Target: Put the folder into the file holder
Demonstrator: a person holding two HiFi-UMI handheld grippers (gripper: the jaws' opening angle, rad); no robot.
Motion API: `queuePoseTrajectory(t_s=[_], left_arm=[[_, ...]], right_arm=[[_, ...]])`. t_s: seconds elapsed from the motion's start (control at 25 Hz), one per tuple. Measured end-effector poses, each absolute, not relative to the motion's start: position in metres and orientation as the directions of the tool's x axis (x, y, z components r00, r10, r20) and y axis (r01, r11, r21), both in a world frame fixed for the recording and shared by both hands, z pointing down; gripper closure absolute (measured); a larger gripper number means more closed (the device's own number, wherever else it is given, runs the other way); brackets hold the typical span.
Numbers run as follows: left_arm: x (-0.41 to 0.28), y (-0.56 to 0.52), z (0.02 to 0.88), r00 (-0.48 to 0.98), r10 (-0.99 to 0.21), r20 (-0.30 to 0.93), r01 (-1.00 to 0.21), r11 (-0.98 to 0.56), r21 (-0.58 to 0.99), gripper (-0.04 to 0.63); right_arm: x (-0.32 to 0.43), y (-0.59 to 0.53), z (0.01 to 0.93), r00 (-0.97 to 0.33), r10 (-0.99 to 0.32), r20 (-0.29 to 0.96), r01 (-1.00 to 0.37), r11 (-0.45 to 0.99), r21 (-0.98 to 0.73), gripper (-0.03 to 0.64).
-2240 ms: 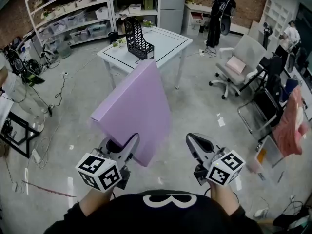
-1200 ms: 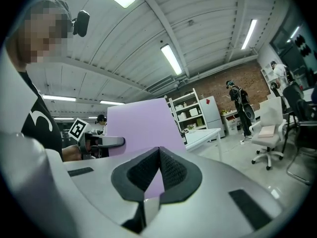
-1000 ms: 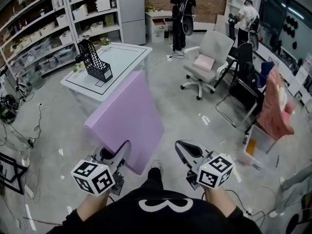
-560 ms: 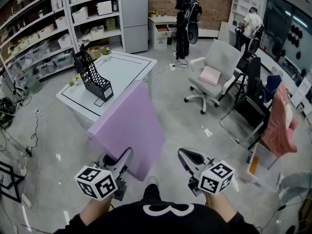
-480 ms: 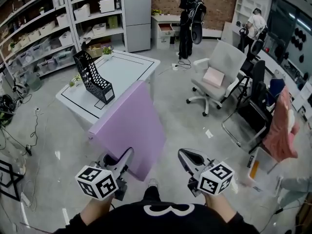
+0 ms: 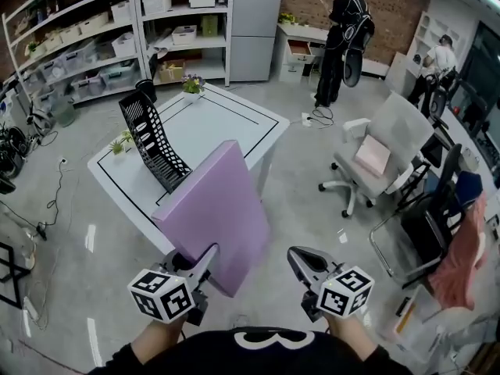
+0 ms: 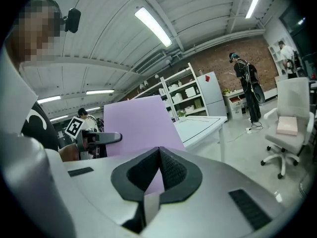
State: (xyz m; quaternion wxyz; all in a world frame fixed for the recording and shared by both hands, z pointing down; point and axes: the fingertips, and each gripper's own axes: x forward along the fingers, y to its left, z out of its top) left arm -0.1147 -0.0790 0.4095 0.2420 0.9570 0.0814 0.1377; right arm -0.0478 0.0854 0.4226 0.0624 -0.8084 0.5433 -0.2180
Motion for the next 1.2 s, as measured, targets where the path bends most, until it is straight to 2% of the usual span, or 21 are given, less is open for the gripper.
queuePoseTrajectory(t_s=[0.28,0.6,0.88,1.2], left_arm=[[-0.061,-0.109,0.412,0.949,0.209,0.238,0.071,-0.873,0.482,0.439],[-0.024,-0.134,0.419,0.958,0.116,0.261,-0.025,-0.877,0.480,0.439],[0.029,-0.152,0.420,0.965,-0.013,0.261,-0.144,-0.860,0.490,0.439],[0.087,-0.166,0.390,0.938,-0.267,0.219,-0.342,-0.806,0.484,0.439]], right_arm=[[0.015,0.041,0.429,0.275,-0.924,0.266,-0.860,-0.360,-0.362,0.612],[0.076,-0.009,0.429,0.151,-0.962,0.228,-0.904,-0.228,-0.363,0.612],[0.157,-0.068,0.429,-0.047,-0.976,0.215,-0.927,-0.038,-0.374,0.612],[0.248,-0.114,0.417,-0.270,-0.938,0.219,-0.911,0.175,-0.374,0.612]])
